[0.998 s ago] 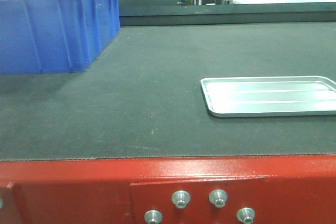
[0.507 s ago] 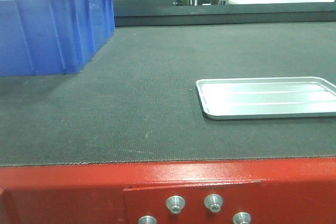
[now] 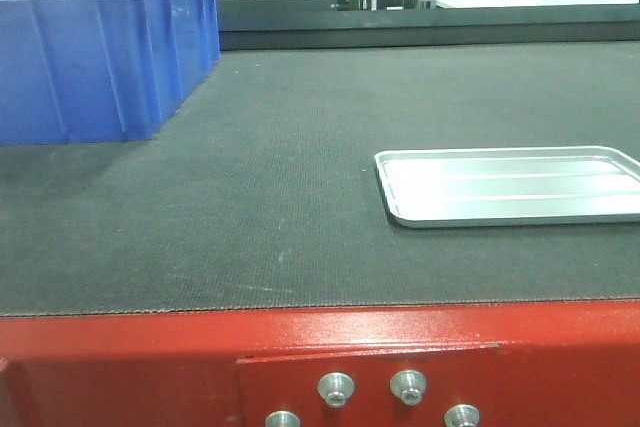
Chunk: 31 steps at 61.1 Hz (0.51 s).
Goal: Grab orange capacitor from left shelf to right conveyor
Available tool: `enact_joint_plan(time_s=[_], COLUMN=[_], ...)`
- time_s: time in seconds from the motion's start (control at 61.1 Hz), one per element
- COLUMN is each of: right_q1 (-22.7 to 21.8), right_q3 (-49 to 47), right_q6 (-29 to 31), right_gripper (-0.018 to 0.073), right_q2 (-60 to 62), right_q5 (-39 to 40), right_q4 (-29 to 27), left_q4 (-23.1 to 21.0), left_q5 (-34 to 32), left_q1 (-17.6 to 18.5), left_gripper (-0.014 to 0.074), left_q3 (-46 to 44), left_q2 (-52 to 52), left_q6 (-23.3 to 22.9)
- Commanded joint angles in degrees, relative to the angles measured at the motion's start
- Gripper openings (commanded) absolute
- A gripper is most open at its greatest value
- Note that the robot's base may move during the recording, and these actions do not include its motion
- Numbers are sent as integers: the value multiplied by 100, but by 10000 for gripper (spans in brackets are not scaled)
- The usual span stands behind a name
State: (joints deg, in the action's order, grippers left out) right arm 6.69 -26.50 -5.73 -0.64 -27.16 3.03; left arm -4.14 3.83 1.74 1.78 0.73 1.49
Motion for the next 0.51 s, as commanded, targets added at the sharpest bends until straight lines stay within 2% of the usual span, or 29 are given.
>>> enact_joint_plan(time_s=[0.0, 0.294, 0.491], right_q1=[-17, 81, 666], right_q3=[-197, -760, -838], right_q6=[41, 36, 36], right_gripper=[116, 116, 116], right_q2=[-621, -3116, -4535], right_q5=[894, 2716, 4189], right_q4=[71, 66, 82], left_q4=[-10, -10, -10], left_q5=[-519, -519, -519], left_q1=[8, 8, 8], left_gripper=[-127, -127, -127], left_q3=[-22, -22, -22], left_q2=[67, 67, 67], left_q6=[-9, -9, -9])
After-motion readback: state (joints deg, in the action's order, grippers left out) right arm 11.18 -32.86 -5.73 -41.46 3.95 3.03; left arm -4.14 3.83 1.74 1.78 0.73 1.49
